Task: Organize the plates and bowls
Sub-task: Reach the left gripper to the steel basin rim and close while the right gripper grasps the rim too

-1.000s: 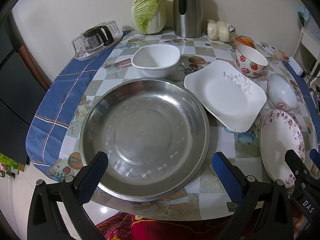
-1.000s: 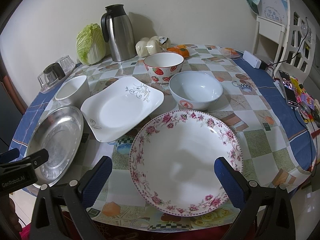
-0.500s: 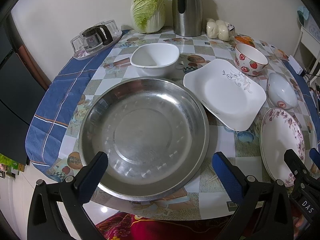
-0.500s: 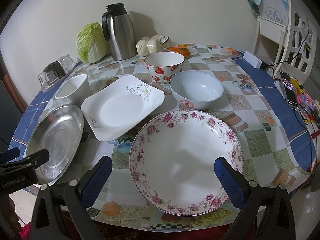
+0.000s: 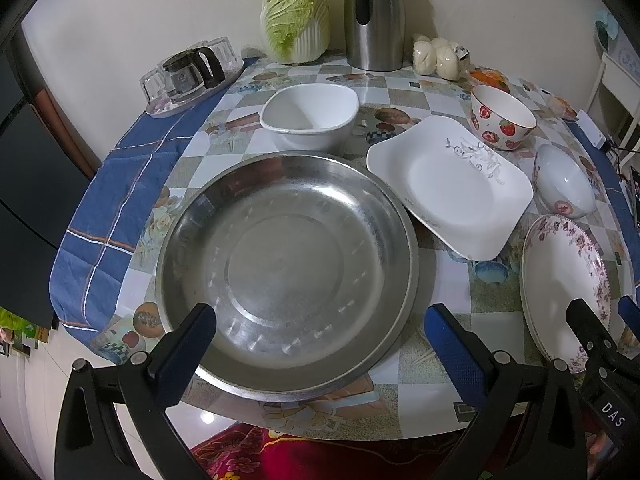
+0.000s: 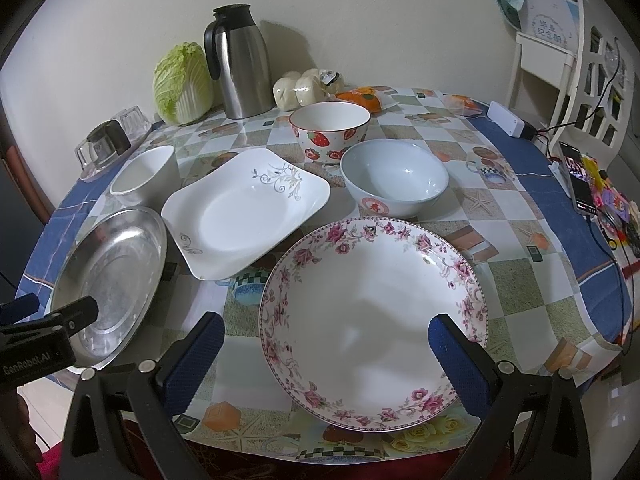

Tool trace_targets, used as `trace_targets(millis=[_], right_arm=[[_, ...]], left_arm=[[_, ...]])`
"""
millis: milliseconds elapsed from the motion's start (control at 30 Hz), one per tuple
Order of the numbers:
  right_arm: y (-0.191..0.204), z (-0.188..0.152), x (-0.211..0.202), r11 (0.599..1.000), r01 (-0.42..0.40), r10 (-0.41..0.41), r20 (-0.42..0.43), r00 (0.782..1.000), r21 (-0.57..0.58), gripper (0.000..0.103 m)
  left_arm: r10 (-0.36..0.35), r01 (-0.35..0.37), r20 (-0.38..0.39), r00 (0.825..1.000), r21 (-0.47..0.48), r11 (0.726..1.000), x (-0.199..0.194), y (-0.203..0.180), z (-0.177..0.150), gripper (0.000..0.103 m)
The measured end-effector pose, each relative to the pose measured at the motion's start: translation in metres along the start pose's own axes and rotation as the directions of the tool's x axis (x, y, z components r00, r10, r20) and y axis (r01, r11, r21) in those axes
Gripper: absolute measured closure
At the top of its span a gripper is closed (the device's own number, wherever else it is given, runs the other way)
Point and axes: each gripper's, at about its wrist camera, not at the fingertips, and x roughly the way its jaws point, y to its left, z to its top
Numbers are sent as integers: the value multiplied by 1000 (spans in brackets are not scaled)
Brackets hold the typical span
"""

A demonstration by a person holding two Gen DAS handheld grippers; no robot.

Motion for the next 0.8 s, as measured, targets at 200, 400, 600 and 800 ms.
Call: trace_targets(millis=[200, 400, 600, 800], right_arm=[[4, 0, 1, 1000, -3, 3, -5, 1000, -9, 0], [23, 4, 7, 998, -52, 51, -9, 999, -42, 0], [50, 7, 14, 990, -105, 105, -4, 994, -90, 0], [79, 8, 26, 978, -167, 165, -26, 986, -127, 0]], left_arm=[[-8, 8, -8, 1000, -10, 1000, 1, 7, 2, 0], [18, -14, 38, 999, -121, 993, -1, 39, 9, 0], [62, -42, 66, 996, -272, 961, 4, 84, 10, 0], [79, -31, 110, 991, -386, 922, 10, 122, 7, 0]])
